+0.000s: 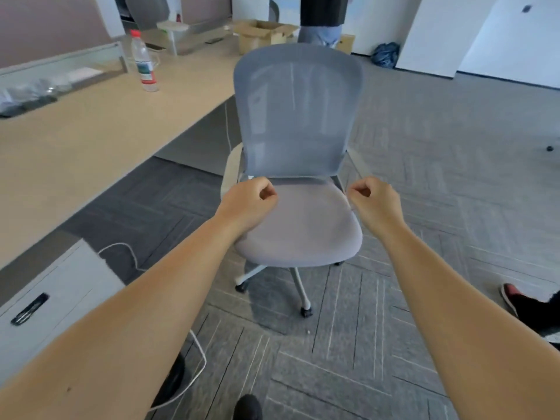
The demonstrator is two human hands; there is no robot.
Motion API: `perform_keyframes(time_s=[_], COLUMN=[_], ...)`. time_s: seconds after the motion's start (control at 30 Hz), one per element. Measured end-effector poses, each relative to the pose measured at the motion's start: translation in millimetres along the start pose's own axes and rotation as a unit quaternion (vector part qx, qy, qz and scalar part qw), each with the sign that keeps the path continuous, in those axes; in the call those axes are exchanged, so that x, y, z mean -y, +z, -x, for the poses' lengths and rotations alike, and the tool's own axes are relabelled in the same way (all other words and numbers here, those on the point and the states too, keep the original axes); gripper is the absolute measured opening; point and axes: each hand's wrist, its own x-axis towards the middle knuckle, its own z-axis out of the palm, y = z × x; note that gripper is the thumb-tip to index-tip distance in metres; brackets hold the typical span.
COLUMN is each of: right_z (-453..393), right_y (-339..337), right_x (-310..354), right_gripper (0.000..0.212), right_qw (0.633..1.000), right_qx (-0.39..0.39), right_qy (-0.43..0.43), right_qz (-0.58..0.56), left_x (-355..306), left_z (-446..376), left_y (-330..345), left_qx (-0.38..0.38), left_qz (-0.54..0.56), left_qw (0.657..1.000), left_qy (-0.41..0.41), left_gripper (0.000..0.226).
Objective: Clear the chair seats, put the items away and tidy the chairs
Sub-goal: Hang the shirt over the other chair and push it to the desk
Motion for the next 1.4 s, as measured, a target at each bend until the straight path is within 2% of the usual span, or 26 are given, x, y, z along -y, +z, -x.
perform_keyframes(time_s=[0.17,0.4,0.57,0.67,0.83,0.97,1.07,1.2,1.3,1.4], right_z=[-80.1,-189.5,-286.5,-346.1,-417.5,-444.1,-452.6,-448.0,-428.3,-399.1], right_y=[-5.1,-6.1,-0.8,8.9,36.0,63.9,79.7,87.1,87.6,91.9], right_x=[-19.1,-81.3,-136.8,-175.9,-243.4,-281.9,-301.3,-316.5,-316.5,-315.9], right_gripper=[0.020,0.018,0.024,0.033,0.046,0.054,0.048,0.026,0.022,0.029], right_qw=[0.999,0.997,0.996,0.992,0.974,0.957,0.946,0.951,0.954,0.953], right_qx=[-0.018,-0.010,0.029,0.079,0.166,0.204,0.226,0.208,0.196,0.192], right_qy=[0.028,0.077,0.084,0.085,0.121,0.178,0.215,0.204,0.208,0.228], right_qz=[0.008,0.013,0.030,0.056,0.099,0.103,0.084,0.099,0.091,0.051], left_x=[-18.8,-27.2,-27.1,-26.6,-19.3,-3.9,9.9,20.8,21.8,20.4], left_z=[-90.2,-190.6,-260.5,-299.1,-351.7,-375.3,-379.3,-368.4,-350.5,-327.8], left_y=[27.0,91.9,149.0,192.9,262.4,297.4,317.9,330.8,327.7,317.8], left_qx=[0.034,0.061,0.040,0.025,0.027,0.034,0.041,0.047,0.044,0.044], left_qz=[0.009,0.018,0.026,0.043,0.062,0.057,0.048,0.049,0.050,0.053], left_qw=[0.999,0.998,0.997,0.992,0.978,0.970,0.966,0.963,0.965,0.968], left_qy=[0.015,-0.009,-0.065,-0.117,-0.196,-0.233,-0.251,-0.260,-0.253,-0.240], left_gripper=[0.020,0.017,0.015,0.008,0.018,0.019,0.013,0.016,0.019,0.019])
